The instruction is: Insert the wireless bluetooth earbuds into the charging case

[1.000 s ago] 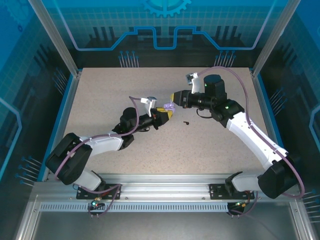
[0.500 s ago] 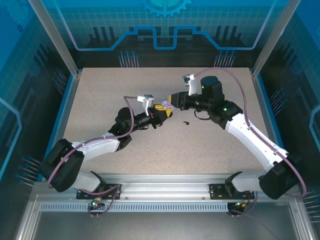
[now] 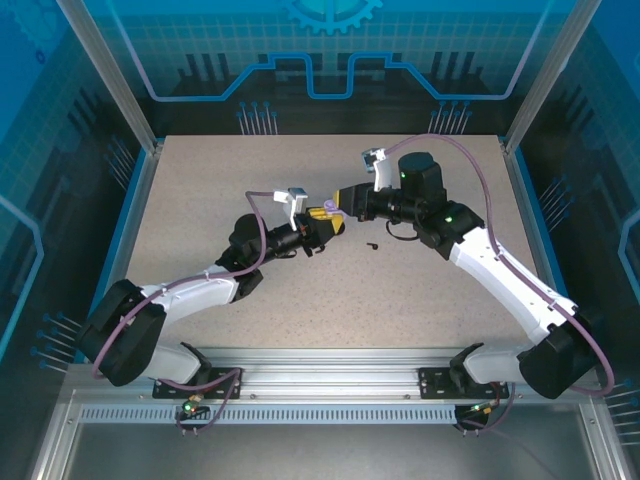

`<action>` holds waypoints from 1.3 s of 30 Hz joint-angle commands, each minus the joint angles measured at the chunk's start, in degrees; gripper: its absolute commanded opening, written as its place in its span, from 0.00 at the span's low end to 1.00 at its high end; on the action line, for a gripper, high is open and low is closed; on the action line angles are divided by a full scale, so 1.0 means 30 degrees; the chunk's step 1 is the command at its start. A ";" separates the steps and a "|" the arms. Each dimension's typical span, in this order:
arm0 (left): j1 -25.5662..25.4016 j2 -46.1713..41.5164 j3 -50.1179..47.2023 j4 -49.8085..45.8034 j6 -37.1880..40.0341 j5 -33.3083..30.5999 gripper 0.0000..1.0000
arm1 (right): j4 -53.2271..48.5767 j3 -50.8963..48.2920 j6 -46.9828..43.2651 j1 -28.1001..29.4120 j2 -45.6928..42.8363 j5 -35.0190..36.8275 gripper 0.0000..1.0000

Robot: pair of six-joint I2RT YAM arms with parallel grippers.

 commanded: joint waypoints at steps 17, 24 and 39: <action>-0.0211 -0.0463 0.0888 0.0268 -0.0647 0.0217 0.13 | 0.0033 0.0588 -0.0806 0.0603 -0.0339 0.0826 0.22; -0.0214 -0.0595 0.0860 0.0170 -0.0720 -0.0054 0.14 | -0.0182 0.0515 -0.1010 0.0610 -0.0401 0.0807 0.22; -0.0190 -0.0873 0.0826 -0.0367 -0.0417 -0.0452 0.13 | -0.1005 0.0579 -0.1622 0.0626 -0.0848 0.1221 0.22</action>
